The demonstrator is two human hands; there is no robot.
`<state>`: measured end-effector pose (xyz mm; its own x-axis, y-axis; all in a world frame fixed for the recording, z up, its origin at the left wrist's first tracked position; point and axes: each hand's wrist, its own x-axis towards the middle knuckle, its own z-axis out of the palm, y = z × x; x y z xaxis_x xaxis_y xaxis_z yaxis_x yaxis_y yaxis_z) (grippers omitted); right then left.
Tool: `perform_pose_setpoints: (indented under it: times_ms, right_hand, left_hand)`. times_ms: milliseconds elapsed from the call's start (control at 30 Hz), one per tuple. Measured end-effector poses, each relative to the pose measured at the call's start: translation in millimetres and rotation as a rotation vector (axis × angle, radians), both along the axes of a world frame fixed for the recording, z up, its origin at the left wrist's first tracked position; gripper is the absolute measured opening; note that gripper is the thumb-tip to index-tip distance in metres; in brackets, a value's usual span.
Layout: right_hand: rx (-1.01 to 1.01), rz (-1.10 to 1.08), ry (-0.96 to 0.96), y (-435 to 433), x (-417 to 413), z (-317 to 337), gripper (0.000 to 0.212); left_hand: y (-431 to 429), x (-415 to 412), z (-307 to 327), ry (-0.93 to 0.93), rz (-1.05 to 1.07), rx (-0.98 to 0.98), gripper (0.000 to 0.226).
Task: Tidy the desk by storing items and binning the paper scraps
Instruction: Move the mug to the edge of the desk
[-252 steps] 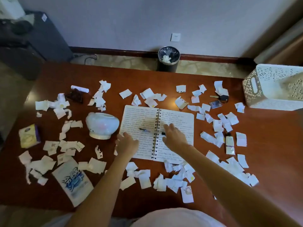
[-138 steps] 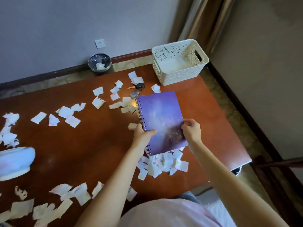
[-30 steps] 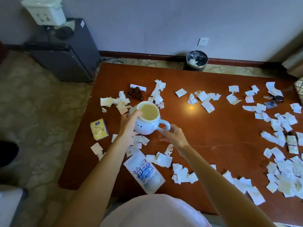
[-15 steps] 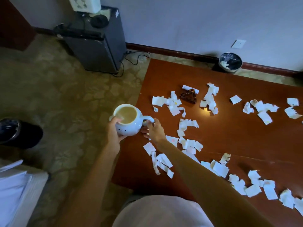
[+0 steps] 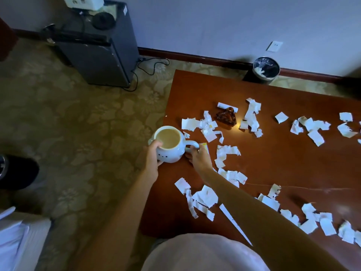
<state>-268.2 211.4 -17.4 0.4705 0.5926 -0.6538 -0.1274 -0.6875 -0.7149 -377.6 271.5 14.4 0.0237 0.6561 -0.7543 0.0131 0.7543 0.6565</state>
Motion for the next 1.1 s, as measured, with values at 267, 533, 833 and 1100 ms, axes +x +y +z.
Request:
perform_pose_setpoints:
  times_ms: [267, 533, 833, 1100]
  right_hand:
    - [-0.042, -0.071, -0.080, -4, 20, -7, 0.027]
    - [-0.049, -0.126, -0.117, -3, 25, -11, 0.025]
    - [-0.018, -0.144, -0.135, -6, 43, -3, 0.033]
    - [0.027, -0.163, -0.119, -40, 62, 20, 0.040]
  left_hand:
    - [-9, 18, -9, 0.055, -0.035, -0.068, 0.044]
    - [-14, 24, -14, 0.139, -0.048, -0.037, 0.043]
    - [-14, 39, -9, 0.111, -0.020, -0.048, 0.047]
    - [-28, 39, 4, 0.245, -0.156, 0.152, 0.062]
